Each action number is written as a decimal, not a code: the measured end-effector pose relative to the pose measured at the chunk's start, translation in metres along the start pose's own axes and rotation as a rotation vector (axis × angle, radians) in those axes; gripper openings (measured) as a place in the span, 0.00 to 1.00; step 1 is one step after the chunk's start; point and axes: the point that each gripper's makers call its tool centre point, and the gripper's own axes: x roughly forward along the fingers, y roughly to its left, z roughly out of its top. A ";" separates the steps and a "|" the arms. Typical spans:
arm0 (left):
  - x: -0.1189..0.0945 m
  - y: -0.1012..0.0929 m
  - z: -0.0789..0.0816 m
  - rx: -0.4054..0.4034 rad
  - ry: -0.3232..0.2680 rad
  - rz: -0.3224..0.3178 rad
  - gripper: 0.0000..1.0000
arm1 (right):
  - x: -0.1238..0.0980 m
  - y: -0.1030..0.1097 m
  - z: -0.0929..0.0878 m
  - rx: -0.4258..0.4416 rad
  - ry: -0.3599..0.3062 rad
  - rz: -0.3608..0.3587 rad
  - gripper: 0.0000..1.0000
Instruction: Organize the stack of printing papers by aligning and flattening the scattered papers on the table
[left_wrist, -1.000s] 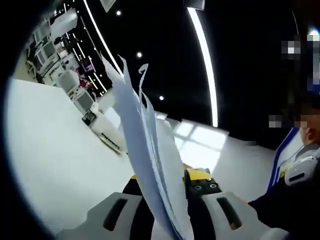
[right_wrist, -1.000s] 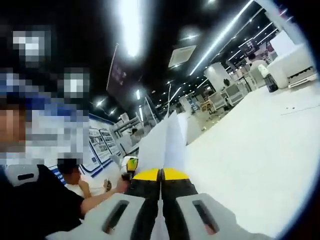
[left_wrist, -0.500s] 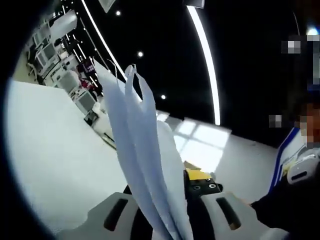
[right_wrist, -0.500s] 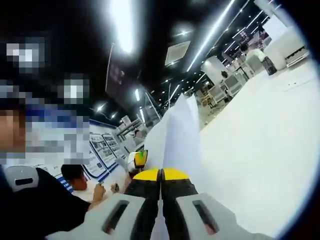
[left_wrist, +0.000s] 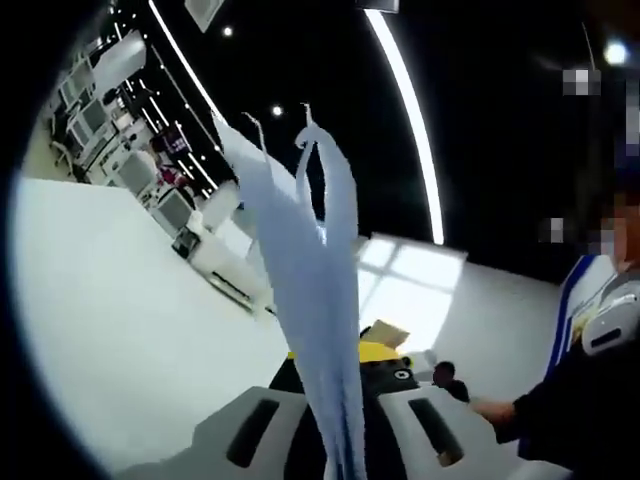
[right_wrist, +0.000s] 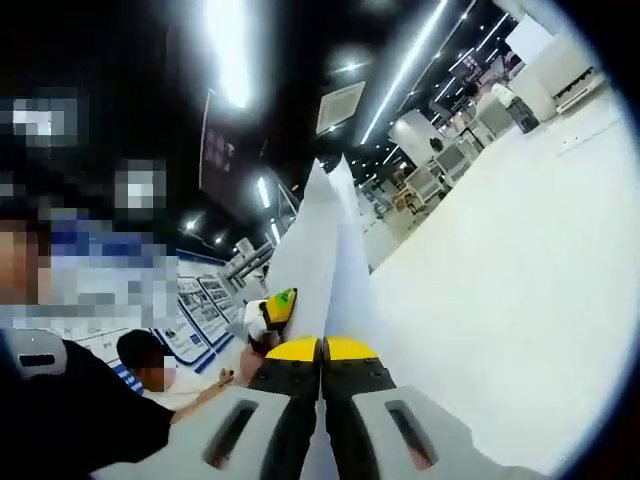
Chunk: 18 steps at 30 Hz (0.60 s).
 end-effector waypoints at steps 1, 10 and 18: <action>0.000 0.000 0.000 0.002 -0.001 -0.002 0.06 | 0.000 0.000 0.000 -0.026 -0.001 -0.002 0.00; -0.002 0.002 0.005 0.012 -0.022 0.009 0.05 | -0.016 -0.010 0.002 -0.226 0.047 -0.082 0.12; 0.000 -0.001 0.002 0.019 -0.010 0.004 0.06 | -0.046 -0.008 0.015 -0.369 0.083 -0.155 0.22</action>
